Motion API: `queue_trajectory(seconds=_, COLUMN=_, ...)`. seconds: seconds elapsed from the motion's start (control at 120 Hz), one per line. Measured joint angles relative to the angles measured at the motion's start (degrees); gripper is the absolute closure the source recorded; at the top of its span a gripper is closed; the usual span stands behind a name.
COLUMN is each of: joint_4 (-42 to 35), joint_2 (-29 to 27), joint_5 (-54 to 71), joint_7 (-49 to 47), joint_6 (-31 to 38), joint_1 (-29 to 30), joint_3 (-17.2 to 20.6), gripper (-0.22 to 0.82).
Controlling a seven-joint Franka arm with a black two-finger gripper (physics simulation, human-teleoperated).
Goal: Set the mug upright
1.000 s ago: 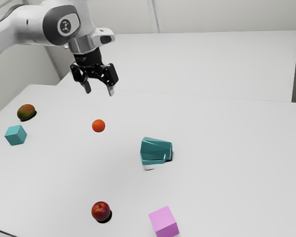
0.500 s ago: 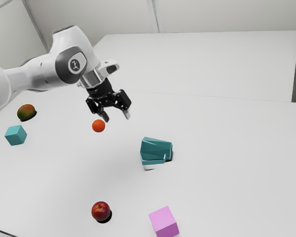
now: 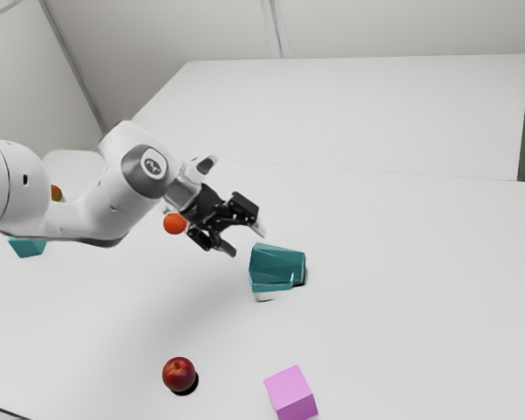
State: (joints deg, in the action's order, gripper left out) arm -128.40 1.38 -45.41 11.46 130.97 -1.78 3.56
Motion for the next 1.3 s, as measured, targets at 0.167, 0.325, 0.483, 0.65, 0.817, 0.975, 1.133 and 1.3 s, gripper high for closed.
queue_trajectory(seconds=0.167, joint_4=-0.2, joint_2=2.9, joint_5=-8.3, joint_7=6.4, joint_6=2.5, joint_1=0.5, joint_3=0.0, gripper=0.02)
queue_trajectory(seconds=0.325, joint_4=-0.2, joint_2=4.7, joint_5=-12.6, joint_7=11.8, joint_6=3.7, joint_1=1.5, joint_3=-0.1, gripper=0.02)
queue_trajectory(seconds=0.483, joint_4=-0.2, joint_2=6.5, joint_5=-17.4, joint_7=16.8, joint_6=4.3, joint_1=1.3, joint_3=0.0, gripper=0.02)
queue_trajectory(seconds=0.65, joint_4=-0.3, joint_2=8.0, joint_5=-22.8, joint_7=22.0, joint_6=4.5, joint_1=1.1, joint_3=-0.1, gripper=0.02)
queue_trajectory(seconds=0.817, joint_4=-1.5, joint_2=8.8, joint_5=-30.3, joint_7=27.6, joint_6=4.5, joint_1=0.7, joint_3=0.0, gripper=0.02)
queue_trajectory(seconds=0.975, joint_4=-1.8, joint_2=9.0, joint_5=-34.4, joint_7=32.2, joint_6=4.2, joint_1=0.6, joint_3=0.0, gripper=0.07)
queue_trajectory(seconds=1.133, joint_4=-1.8, joint_2=9.1, joint_5=-36.1, joint_7=35.8, joint_6=4.0, joint_1=0.6, joint_3=0.0, gripper=0.27)
queue_trajectory(seconds=1.3, joint_4=-1.8, joint_2=9.2, joint_5=-36.6, joint_7=38.6, joint_6=4.0, joint_1=0.5, joint_3=0.0, gripper=0.47)
